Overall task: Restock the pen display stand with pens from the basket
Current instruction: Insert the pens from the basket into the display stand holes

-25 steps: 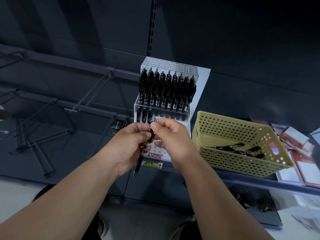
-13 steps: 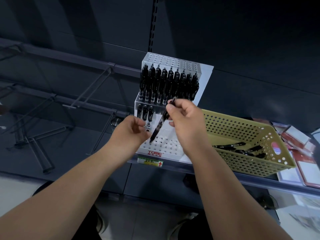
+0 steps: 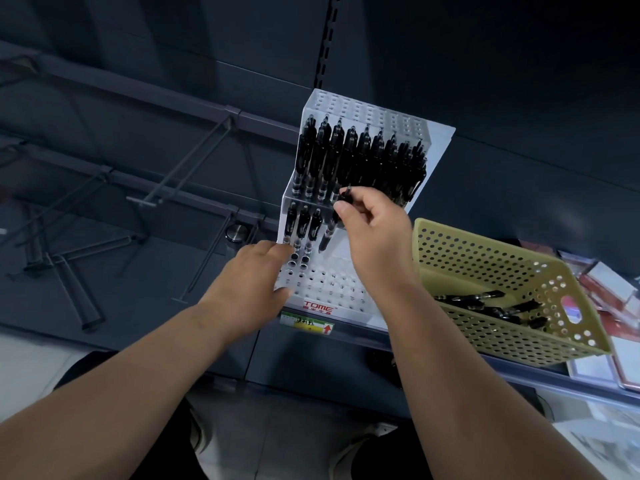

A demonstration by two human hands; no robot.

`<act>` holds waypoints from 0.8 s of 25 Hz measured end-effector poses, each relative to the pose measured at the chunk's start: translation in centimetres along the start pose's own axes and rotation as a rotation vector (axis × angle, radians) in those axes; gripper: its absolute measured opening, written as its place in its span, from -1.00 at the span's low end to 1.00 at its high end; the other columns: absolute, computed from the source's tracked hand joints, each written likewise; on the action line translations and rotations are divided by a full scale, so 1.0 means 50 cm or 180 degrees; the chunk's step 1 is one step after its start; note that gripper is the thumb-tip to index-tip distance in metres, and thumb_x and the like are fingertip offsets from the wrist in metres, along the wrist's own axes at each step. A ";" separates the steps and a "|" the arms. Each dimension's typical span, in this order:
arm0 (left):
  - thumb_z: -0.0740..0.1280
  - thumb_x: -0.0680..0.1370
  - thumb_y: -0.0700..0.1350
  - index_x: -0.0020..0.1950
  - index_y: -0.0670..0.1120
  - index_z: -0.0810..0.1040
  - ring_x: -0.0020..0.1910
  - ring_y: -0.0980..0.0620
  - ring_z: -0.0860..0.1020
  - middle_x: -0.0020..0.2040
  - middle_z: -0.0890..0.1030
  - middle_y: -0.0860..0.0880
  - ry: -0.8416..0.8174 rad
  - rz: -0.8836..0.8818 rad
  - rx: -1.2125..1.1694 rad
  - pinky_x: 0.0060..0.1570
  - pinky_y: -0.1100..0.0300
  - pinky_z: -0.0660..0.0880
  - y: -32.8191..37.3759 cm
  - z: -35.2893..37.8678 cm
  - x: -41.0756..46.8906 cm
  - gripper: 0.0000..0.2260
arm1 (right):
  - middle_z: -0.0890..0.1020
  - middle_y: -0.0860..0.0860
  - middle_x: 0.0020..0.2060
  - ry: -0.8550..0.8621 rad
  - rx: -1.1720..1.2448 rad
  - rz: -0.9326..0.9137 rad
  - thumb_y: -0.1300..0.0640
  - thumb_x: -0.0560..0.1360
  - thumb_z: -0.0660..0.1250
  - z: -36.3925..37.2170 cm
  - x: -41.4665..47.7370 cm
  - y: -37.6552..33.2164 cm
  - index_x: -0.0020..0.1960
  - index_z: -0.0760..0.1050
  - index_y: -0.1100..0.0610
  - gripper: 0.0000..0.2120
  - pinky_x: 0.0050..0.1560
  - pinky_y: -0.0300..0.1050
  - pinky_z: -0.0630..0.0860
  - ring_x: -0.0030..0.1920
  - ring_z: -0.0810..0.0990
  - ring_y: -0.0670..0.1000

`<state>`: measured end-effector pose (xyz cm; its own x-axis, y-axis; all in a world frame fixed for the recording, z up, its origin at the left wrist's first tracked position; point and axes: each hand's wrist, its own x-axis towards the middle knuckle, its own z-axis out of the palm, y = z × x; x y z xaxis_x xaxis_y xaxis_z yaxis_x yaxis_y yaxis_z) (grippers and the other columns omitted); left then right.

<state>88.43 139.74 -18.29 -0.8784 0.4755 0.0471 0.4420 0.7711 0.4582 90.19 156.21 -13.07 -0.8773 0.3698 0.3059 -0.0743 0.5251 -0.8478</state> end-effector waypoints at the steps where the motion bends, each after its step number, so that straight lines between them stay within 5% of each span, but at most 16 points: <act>1: 0.33 0.54 -0.07 0.51 -0.02 0.21 0.41 -0.05 0.27 0.43 0.33 -0.02 -0.0066 0.0002 0.0003 0.32 0.11 0.27 -0.004 0.004 0.004 -0.43 | 0.66 -0.08 -0.14 0.0014 -0.0050 0.0020 0.13 0.57 0.33 0.004 0.001 0.006 0.17 0.60 0.12 -0.79 -0.10 -0.29 0.54 -0.15 0.61 -0.15; 10: 0.32 0.55 -0.08 0.52 -0.05 0.19 0.43 -0.04 0.24 0.47 0.25 -0.03 -0.0244 0.0151 0.0170 0.37 0.13 0.24 -0.024 0.030 0.020 -0.42 | 0.63 -0.10 -0.11 -0.0160 -0.0561 0.0348 0.04 0.56 0.33 0.042 0.005 0.049 0.20 0.55 0.06 -0.76 0.03 -0.05 0.59 -0.08 0.59 -0.11; 20: 0.33 0.54 -0.07 0.52 -0.04 0.18 0.45 -0.05 0.22 0.49 0.23 -0.04 -0.0207 0.0234 0.0308 0.38 0.14 0.20 -0.023 0.032 0.017 -0.41 | 0.52 -0.14 -0.29 -0.0205 -0.0849 0.0490 0.04 0.56 0.33 0.054 0.015 0.066 0.05 0.54 0.10 -0.85 -0.19 -0.08 0.57 -0.26 0.51 -0.10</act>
<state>87.45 139.94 -20.20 -0.8307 0.5564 0.0183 0.5231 0.7688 0.3678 88.02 156.13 -16.83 -0.8974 0.4158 0.1475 0.1813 0.6524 -0.7359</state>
